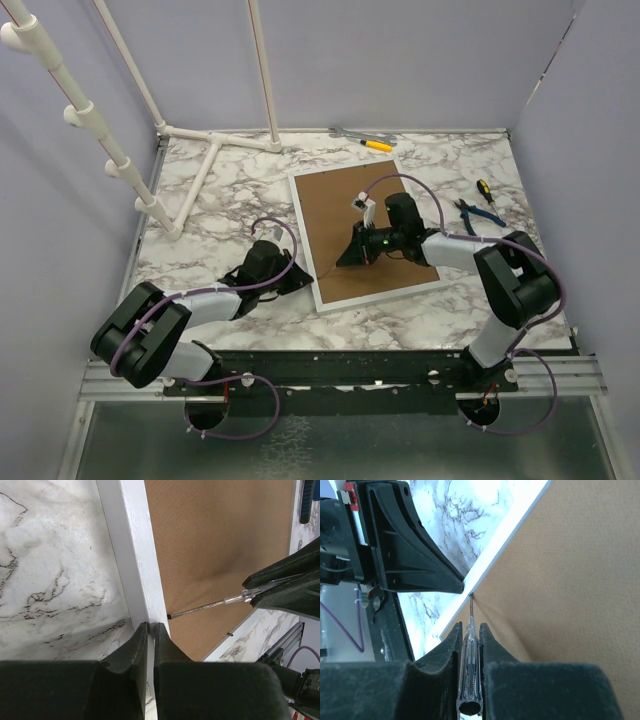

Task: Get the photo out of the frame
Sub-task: Release the photo frame item from the photo frame.

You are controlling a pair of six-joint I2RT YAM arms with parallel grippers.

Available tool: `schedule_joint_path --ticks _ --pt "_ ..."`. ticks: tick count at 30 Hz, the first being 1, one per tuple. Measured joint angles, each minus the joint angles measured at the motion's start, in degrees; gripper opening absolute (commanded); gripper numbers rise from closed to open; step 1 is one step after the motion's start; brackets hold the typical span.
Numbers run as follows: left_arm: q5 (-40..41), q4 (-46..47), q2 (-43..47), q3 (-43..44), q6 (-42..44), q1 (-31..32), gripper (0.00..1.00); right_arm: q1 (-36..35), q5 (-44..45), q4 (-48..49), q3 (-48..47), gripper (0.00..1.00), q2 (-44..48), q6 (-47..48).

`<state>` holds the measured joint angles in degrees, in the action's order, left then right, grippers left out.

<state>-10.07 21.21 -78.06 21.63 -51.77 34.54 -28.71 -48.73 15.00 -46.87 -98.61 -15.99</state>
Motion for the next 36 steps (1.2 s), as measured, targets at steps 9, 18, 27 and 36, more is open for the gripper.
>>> schedule_joint_path --ticks 9,18,27,36 --pt "-0.13 0.17 -0.15 0.00 0.22 -0.04 0.04 -5.79 10.67 -14.47 -10.03 0.01 0.92 4.33" --pt "-0.17 0.17 -0.09 -0.02 0.15 -0.04 0.05 -15.23 29.97 -24.44 -15.63 0.01 3.65 4.26" --pt "-0.15 0.46 -0.02 -0.20 -0.02 -0.04 0.04 -20.63 40.92 -27.98 -17.59 0.01 4.24 2.49" --pt "-0.07 0.52 0.13 -0.33 -0.48 -0.04 0.04 -23.34 46.58 -31.54 -20.57 0.01 2.93 2.27"
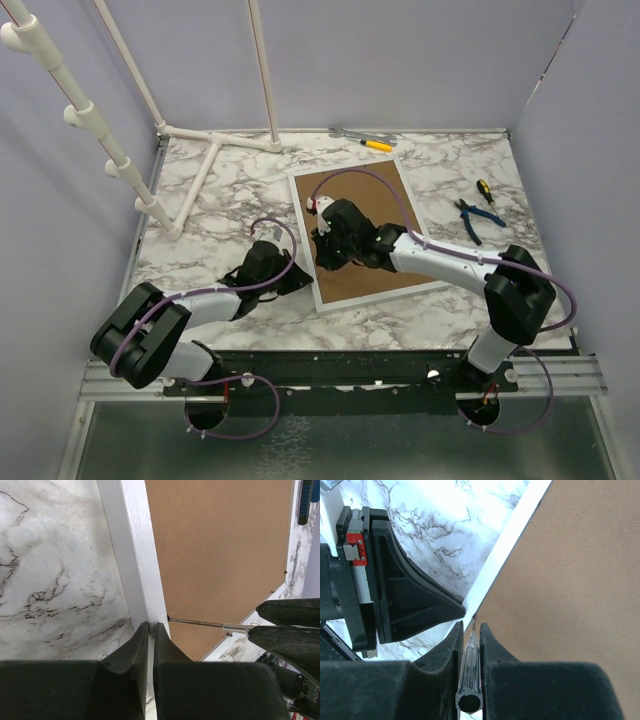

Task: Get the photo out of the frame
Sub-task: Release the photo frame item from the photo frame.

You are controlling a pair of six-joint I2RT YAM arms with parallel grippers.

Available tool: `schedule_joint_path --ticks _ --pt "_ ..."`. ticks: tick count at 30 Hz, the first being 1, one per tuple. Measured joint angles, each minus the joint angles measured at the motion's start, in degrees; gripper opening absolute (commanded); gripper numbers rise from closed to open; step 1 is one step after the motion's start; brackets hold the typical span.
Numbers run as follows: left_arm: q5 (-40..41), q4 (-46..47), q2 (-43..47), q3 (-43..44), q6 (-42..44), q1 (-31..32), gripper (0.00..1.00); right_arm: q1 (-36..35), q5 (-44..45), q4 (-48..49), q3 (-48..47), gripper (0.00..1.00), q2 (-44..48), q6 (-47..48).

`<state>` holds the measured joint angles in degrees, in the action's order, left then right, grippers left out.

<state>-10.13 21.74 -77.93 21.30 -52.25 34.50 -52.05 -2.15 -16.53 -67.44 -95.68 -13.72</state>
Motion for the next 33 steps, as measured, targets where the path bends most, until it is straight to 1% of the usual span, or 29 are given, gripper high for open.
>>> schedule_joint_path --ticks 3,7,13,14,15,17,19,22,23,25,28,33 --pt "0.33 -0.50 0.52 -0.04 -0.02 0.00 0.04 -0.09 0.48 0.79 1.16 0.01 0.79 -0.48" --pt "0.52 -2.84 1.88 -0.04 0.20 0.28 0.05 0.98 -1.18 5.14 6.84 0.01 4.37 -1.92" --pt "1.36 -6.47 5.20 -0.02 0.94 -0.28 0.08 7.76 -12.68 13.18 16.74 0.01 9.33 -5.40" --pt "1.60 -6.93 5.60 -0.02 1.05 -0.55 0.11 8.92 -14.45 14.45 17.94 0.01 9.70 -5.77" --pt "1.90 -7.63 6.12 0.02 1.25 -0.96 0.16 9.92 -16.06 15.67 19.02 0.01 9.90 -6.14" --pt "2.29 -8.50 6.80 0.13 1.57 -1.57 0.29 11.58 -18.80 17.81 20.81 0.01 10.10 -6.97" --pt "2.99 -9.75 7.37 0.63 2.03 -2.16 0.45 12.74 -20.55 19.69 22.34 0.01 10.49 -7.52" --pt "4.48 -11.19 7.78 1.88 2.60 -2.95 0.64 13.64 -21.44 21.64 24.37 0.01 11.85 -8.07" --pt "5.05 -11.34 7.76 2.40 2.75 -3.06 0.68 13.92 -21.49 22.21 25.00 0.01 12.26 -8.26" --pt "5.77 -11.37 7.74 3.21 2.82 -3.28 0.74 14.34 -21.57 23.32 26.14 0.01 12.90 -8.59" --pt "6.78 -11.04 7.06 5.05 2.91 -3.32 0.78 14.97 -22.23 25.14 27.36 0.01 13.03 -9.27" --pt "7.72 -9.64 1.79 9.66 3.39 -3.32 0.79 15.80 -24.15 28.24 29.18 0.01 13.09 -10.34"
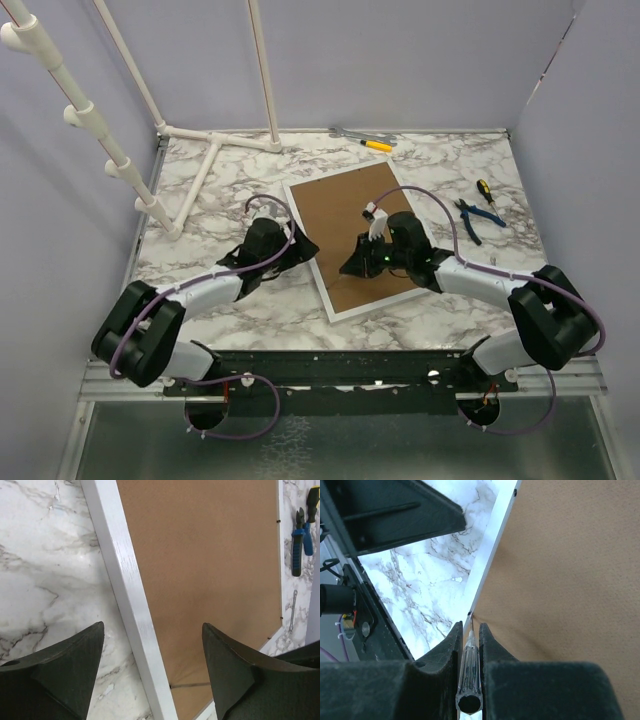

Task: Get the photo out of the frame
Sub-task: Release the photo frame item from the photo frame.

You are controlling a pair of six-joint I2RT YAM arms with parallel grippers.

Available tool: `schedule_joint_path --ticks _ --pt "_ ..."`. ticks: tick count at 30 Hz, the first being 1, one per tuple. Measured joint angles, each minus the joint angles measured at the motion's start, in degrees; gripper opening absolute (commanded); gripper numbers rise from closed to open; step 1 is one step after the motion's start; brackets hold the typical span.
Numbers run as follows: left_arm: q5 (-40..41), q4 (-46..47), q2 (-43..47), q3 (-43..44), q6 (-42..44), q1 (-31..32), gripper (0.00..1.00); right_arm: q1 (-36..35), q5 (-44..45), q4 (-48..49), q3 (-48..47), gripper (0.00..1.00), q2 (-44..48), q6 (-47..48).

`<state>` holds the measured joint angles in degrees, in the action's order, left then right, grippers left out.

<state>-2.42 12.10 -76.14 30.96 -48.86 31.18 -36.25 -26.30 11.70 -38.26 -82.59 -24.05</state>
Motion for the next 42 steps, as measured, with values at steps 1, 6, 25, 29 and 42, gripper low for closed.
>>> schedule_joint_path --ticks 1,6,25,29,42 --pt "0.15 0.26 -1.64 1.07 0.04 0.00 0.78 0.02 -0.35 0.28 0.09 0.01 0.00 0.02" --pt "0.59 0.39 -8.46 5.55 -0.07 0.00 0.65 0.48 -1.75 1.62 0.20 0.01 -0.02 0.04" --pt "9.25 -8.81 -19.17 16.72 5.14 -0.04 0.24 1.09 3.23 2.34 0.20 0.01 7.32 1.60" --pt "9.97 -10.03 -20.00 18.36 7.80 -0.07 0.23 3.37 5.33 2.34 0.20 0.01 8.46 1.51" --pt "6.91 -10.05 -22.03 21.29 18.40 -0.52 0.22 14.71 6.23 5.16 -3.69 0.00 2.54 -3.87"
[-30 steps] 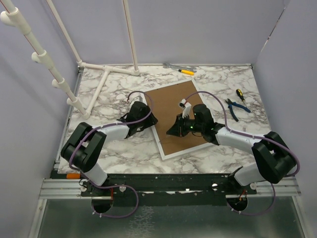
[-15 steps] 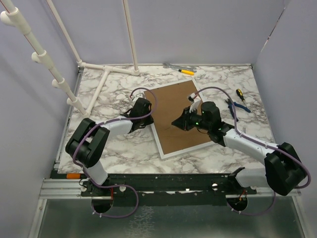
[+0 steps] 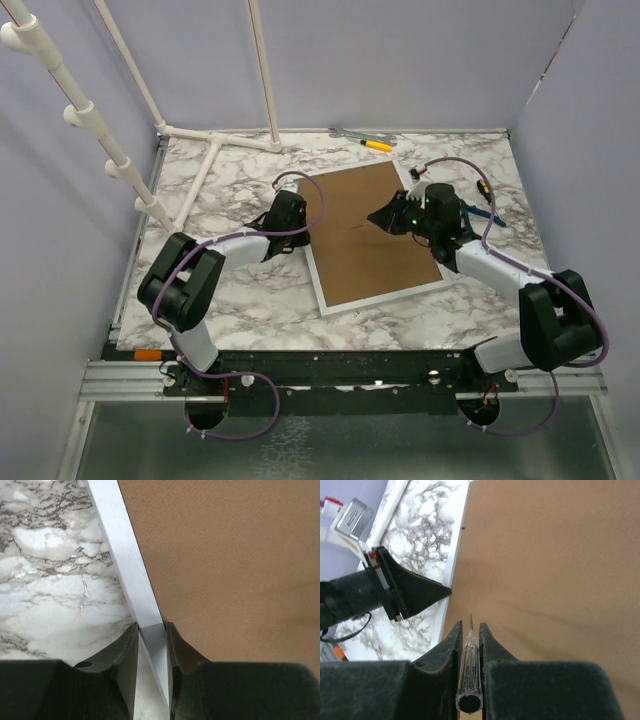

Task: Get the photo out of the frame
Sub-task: Release the photo frame item from the photo frame.

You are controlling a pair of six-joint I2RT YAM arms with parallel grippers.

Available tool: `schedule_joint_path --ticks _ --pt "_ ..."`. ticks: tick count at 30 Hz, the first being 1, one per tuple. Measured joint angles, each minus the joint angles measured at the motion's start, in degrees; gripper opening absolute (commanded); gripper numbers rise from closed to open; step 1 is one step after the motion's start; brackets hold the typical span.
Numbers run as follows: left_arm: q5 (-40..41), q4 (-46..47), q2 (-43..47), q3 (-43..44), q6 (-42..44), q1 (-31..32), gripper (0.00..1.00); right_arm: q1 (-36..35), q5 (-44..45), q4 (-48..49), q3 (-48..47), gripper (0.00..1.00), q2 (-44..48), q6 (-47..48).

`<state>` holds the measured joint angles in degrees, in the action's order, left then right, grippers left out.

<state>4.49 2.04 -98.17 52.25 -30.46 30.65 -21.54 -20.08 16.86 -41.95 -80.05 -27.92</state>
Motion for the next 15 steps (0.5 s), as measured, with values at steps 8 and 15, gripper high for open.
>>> schedule_joint_path --ticks 8,15 --pt "-2.91 1.68 -2.75 2.60 4.07 -0.31 0.22 0.57 8.61 -1.18 -5.90 0.00 -2.89 -2.47" --pt "-4.28 2.21 -3.52 3.34 6.60 0.52 0.42 0.63 12.24 -1.16 -10.36 0.00 -3.91 -1.79"
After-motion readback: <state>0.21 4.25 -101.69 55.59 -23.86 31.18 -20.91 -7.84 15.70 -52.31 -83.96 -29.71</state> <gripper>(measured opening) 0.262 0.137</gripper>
